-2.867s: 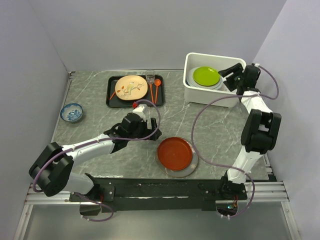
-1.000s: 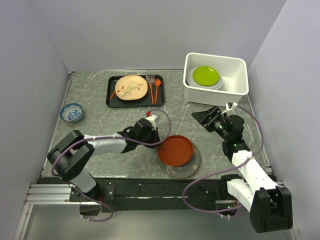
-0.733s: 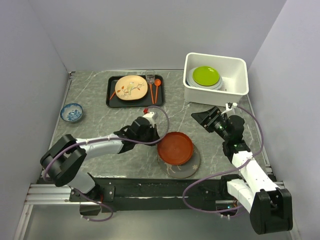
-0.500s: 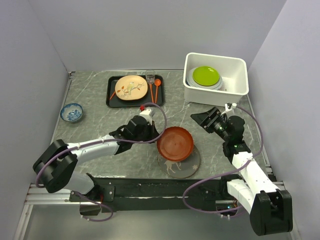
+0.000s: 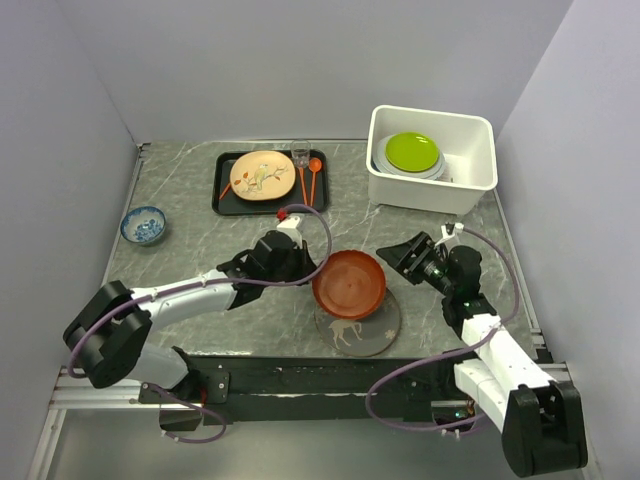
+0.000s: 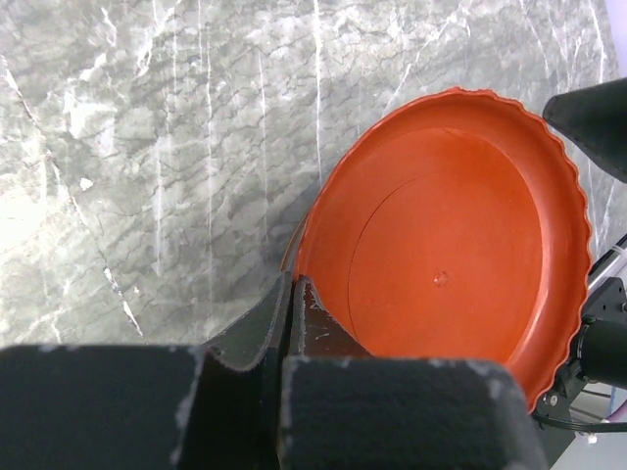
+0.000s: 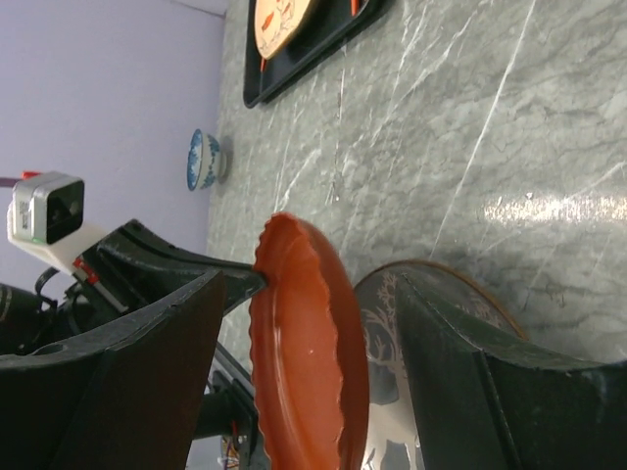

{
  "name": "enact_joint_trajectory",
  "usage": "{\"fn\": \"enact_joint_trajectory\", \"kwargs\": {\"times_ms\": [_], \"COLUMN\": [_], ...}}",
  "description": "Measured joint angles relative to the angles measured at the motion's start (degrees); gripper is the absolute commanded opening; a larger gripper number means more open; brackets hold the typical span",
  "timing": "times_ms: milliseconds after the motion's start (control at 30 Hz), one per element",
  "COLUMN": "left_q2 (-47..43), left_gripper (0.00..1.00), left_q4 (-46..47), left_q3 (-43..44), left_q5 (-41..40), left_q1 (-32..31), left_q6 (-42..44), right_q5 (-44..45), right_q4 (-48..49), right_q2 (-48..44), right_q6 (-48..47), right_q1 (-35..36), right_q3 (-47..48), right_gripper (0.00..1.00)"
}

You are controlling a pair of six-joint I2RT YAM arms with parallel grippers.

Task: Place the plates into the plastic bin on the countertop
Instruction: Pick up the plate from the corner of the board.

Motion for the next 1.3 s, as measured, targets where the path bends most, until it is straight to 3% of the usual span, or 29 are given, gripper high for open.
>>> {"fn": "enact_joint_trajectory", "kwargs": {"times_ms": [300, 600, 667, 800, 833, 933, 1133, 1200, 1233, 1300], "left_q2": [2.4, 2.3, 2.3, 1.9, 1.8, 1.5, 1.0, 1.0, 1.0, 1.0], "left_gripper": [0.01, 0.01, 0.01, 0.01, 0.01, 0.01, 0.02, 0.14, 0.51, 0.79], "left_q4": [1.7, 2.1, 2.1, 2.0, 2.1, 1.7, 1.6, 1.8, 2.0, 2.1], "left_q3": [0.3, 0.6, 0.6, 0.6, 0.6, 0.6, 0.6, 0.6, 0.6, 0.6], "left_q5": [2.2, 2.5, 2.5, 2.5, 2.5, 1.9, 1.0, 1.0, 1.0, 1.1], "left_q1": [0.0, 0.0, 0.0, 0.0, 0.0, 0.0, 0.3, 0.3, 0.2, 0.2], "left_q6": [-0.6, -0.6, -0.6, -0.7, -0.7, -0.6, -0.6, -0.6, -0.6, -0.5], "right_q5": [0.2, -0.8, -1.4, -2.8, -3.1, -3.7, -2.9, -2.6, -2.3, -2.0], "right_q4": [-2.6, -2.2, -1.1, 1.8, 2.6, 4.5, 5.2, 4.7, 4.4, 3.9], "right_q2": [-3.6, -1.0, 0.8, 4.0, 4.9, 6.9, 5.7, 4.4, 3.8, 3.2], "right_q6": [-1.1, -1.8, -1.7, -1.4, -1.2, -0.7, -0.2, -0.4, -0.5, -0.6], "right_q1": [0.1, 1.5, 2.4, 4.3, 4.9, 5.9, 6.4, 6.4, 6.5, 6.5], "right_q3": [-3.0, -4.8, -4.8, -4.8, -4.8, -4.8, -5.2, -5.3, -5.3, -5.3], "right_gripper": [0.76, 0.70, 0.63, 0.33, 0.19, 0.00, 0.00, 0.00, 0.00, 0.00]}}
